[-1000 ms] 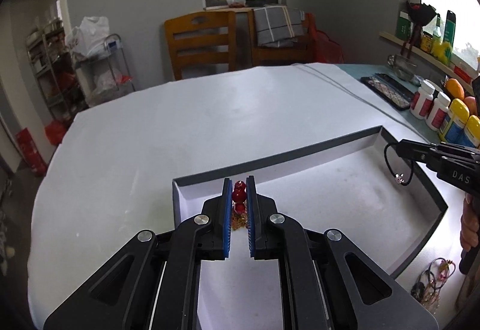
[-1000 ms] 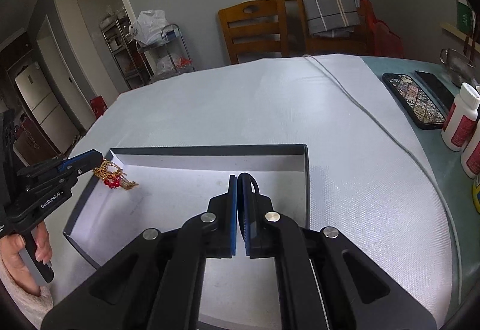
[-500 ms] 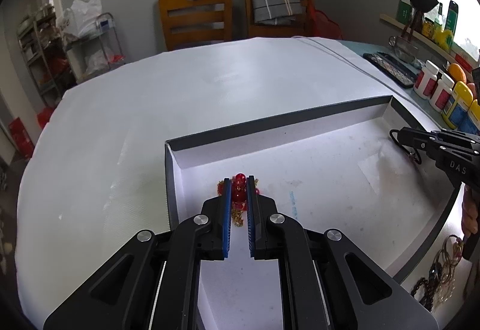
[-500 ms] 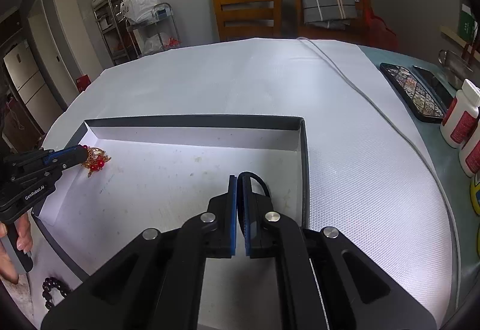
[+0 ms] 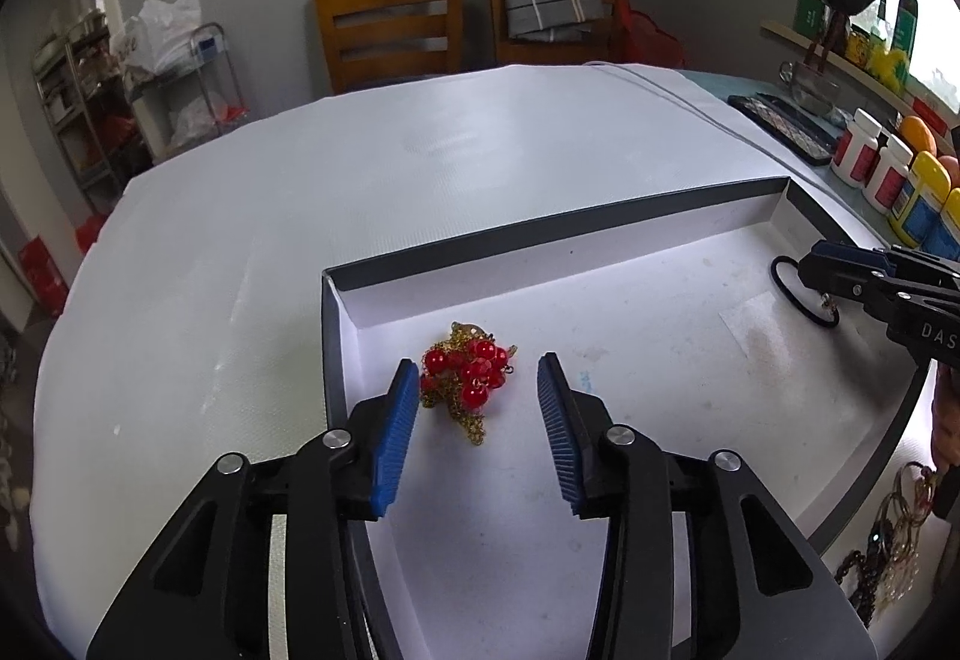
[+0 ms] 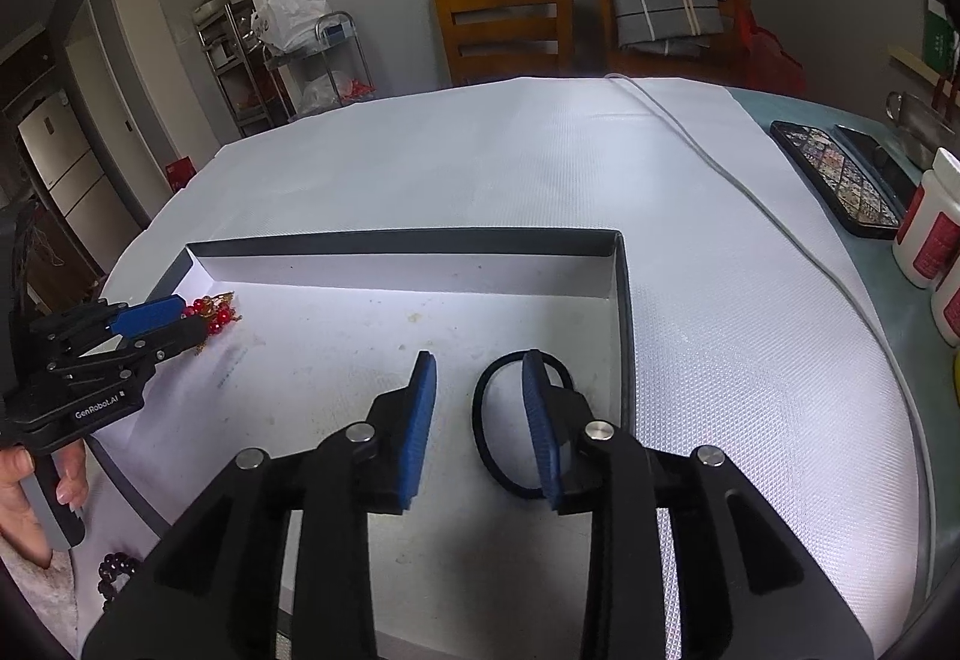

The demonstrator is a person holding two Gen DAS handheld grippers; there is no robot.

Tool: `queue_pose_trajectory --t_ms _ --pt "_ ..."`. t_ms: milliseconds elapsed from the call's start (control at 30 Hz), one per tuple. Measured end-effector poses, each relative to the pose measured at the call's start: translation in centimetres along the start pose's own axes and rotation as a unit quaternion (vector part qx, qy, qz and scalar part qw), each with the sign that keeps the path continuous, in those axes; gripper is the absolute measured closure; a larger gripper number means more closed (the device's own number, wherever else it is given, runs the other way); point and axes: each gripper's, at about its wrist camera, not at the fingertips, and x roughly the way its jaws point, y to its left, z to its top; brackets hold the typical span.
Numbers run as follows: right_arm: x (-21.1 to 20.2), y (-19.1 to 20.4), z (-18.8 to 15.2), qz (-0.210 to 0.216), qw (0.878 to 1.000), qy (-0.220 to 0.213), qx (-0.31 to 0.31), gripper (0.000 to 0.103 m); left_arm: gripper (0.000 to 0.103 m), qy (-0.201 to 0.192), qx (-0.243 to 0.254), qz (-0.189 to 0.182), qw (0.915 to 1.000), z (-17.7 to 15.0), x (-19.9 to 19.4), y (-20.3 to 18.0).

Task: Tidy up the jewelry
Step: 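Carry both items into the black box and open both tools to release them, then lift both open tools out of the box back toward the jewelry pile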

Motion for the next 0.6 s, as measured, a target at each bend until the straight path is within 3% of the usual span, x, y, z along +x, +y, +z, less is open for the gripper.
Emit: queue_pose_trajectory --t_ms 33,233,400,600 --pt "-0.2 0.1 0.0 0.001 1.0 -0.005 0.0 0.054 0.051 -0.002 -0.002 -0.002 1.0 0.0 -0.1 0.0" --pt "-1.8 0.2 0.3 0.031 0.999 -0.044 0.004 0.02 0.022 -0.025 -0.005 -0.006 0.9997 0.2 -1.1 -0.4" --pt "-2.7 0.4 0.5 0.038 0.997 -0.066 0.004 0.013 0.022 -0.032 -0.003 -0.004 0.9995 0.4 -1.4 -0.8" --pt "-2.7 0.8 0.5 0.009 0.997 -0.071 -0.005 0.005 0.022 -0.032 -0.004 -0.002 0.9995 0.4 -1.5 -0.7"
